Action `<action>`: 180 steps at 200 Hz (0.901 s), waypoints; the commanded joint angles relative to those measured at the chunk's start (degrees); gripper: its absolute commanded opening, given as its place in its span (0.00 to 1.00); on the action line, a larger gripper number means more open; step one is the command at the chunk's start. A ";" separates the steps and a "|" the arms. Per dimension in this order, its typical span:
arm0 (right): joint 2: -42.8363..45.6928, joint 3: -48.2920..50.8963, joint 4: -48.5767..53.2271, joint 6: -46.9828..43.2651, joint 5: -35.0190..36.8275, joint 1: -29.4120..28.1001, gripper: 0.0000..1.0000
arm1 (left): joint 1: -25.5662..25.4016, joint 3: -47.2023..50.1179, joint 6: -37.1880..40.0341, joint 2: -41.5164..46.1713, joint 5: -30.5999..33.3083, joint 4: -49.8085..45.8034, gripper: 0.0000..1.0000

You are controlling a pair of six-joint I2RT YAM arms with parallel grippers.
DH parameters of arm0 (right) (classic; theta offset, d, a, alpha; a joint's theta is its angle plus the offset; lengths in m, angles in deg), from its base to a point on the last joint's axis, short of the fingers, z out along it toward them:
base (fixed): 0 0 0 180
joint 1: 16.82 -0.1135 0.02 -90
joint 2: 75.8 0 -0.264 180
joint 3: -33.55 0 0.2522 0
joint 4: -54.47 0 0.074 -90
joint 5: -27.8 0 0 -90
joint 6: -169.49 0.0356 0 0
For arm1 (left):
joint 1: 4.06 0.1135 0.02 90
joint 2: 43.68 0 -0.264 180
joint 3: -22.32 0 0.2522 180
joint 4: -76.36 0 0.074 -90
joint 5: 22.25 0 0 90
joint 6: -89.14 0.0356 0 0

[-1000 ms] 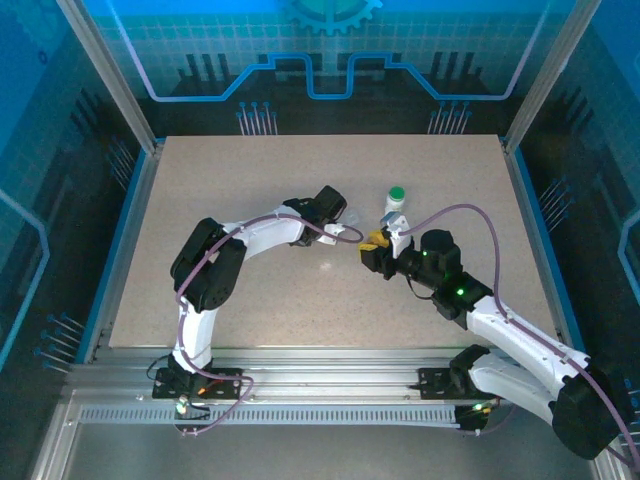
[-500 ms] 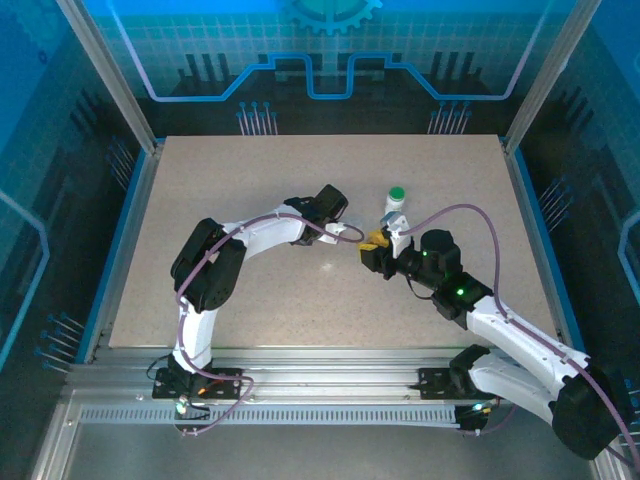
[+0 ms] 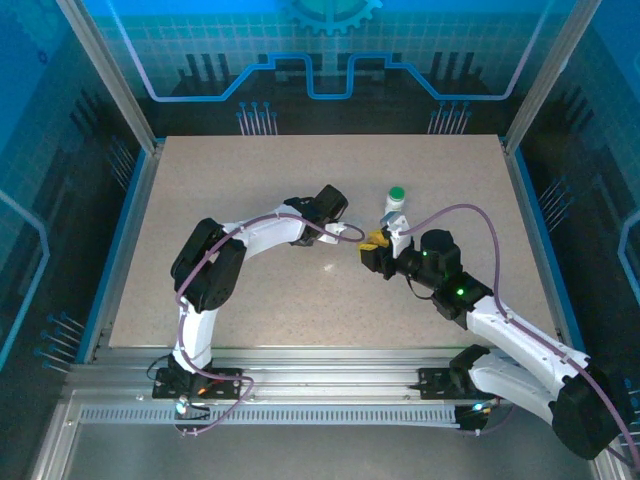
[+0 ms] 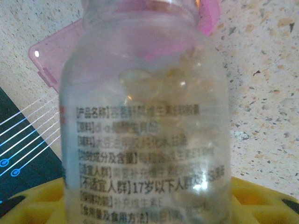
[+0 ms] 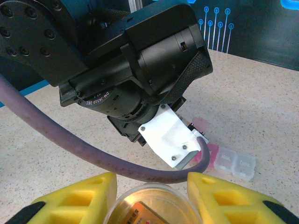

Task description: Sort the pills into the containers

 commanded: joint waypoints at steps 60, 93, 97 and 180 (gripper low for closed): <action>-0.52 -0.06 -1.45 0.67 -1.25 0.55 0.00 | 0.59 -1.27 -2.14 3.47 -1.05 -1.21 0.00; -0.65 -0.19 -1.55 0.77 -1.46 0.51 0.00 | 1.00 -0.38 -2.05 4.61 -1.35 -0.60 0.00; -0.65 -0.16 -1.54 0.77 -1.41 0.50 0.00 | 1.00 -0.33 -2.12 4.71 -1.42 -0.60 0.00; -0.61 -0.14 -1.33 0.61 -1.49 0.53 0.00 | 0.69 0.25 0.03 -0.82 0.82 -0.60 0.00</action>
